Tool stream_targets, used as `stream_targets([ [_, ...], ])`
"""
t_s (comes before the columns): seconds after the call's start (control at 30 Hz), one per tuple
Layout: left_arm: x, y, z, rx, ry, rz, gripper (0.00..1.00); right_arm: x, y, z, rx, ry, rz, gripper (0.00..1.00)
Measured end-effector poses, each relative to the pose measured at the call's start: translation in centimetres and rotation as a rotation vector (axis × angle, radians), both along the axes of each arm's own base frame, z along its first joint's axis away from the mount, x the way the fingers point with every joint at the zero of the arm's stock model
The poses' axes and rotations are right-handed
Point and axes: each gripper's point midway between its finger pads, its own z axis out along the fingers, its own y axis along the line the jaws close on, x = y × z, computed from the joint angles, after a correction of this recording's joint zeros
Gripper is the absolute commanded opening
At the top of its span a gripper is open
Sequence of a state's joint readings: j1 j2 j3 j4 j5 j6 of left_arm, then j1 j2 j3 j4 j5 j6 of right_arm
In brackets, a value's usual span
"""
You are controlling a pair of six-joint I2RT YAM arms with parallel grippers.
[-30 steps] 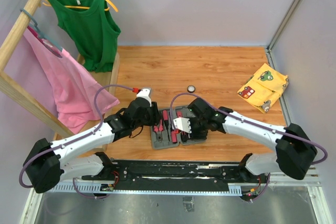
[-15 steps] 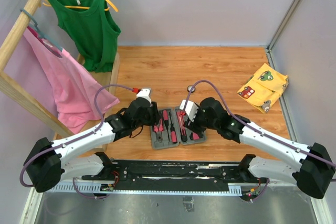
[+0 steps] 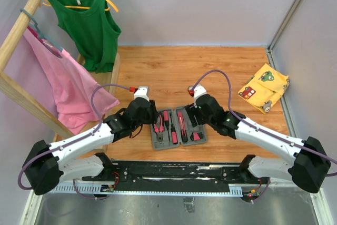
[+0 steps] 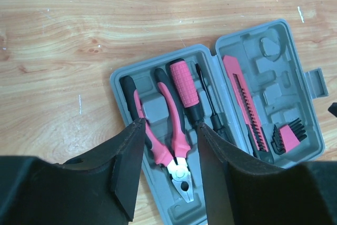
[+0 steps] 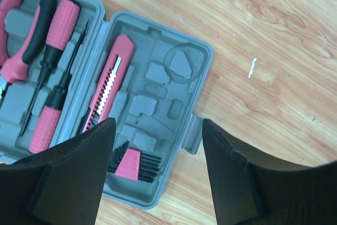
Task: Sort the tools into containers
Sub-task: Place the engineering item in the storage box, then pick up the engineering item from the center of the board.
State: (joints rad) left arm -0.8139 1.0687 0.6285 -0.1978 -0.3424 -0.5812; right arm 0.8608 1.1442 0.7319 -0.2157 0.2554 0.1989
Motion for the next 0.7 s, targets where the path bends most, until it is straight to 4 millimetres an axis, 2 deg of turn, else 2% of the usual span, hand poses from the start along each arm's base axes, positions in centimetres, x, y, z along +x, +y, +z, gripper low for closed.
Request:
stream_targets([
  [0.2, 0.2, 0.5, -0.1, 0.013, -0.005, 0.026, 0.49, 1.1, 0.5, 1.9, 0.032, -0.021, -0.053, 0.81],
  [0.23, 0.2, 0.5, 0.0, 0.013, -0.007, 0.029, 0.49, 1.4, 0.5, 2.2, 0.035, -0.027, -0.065, 0.84],
  [0.3, 0.3, 0.6, 0.0, 0.015, -0.009, 0.034, 0.49, 1.9, 0.6, 2.7, 0.046, -0.033, -0.088, 0.99],
  [0.7, 0.1, 1.4, -0.3, 0.03, -0.021, 0.049, 0.5, 6.1, -1.4, 5.0, 0.046, -0.094, -0.248, 0.99],
])
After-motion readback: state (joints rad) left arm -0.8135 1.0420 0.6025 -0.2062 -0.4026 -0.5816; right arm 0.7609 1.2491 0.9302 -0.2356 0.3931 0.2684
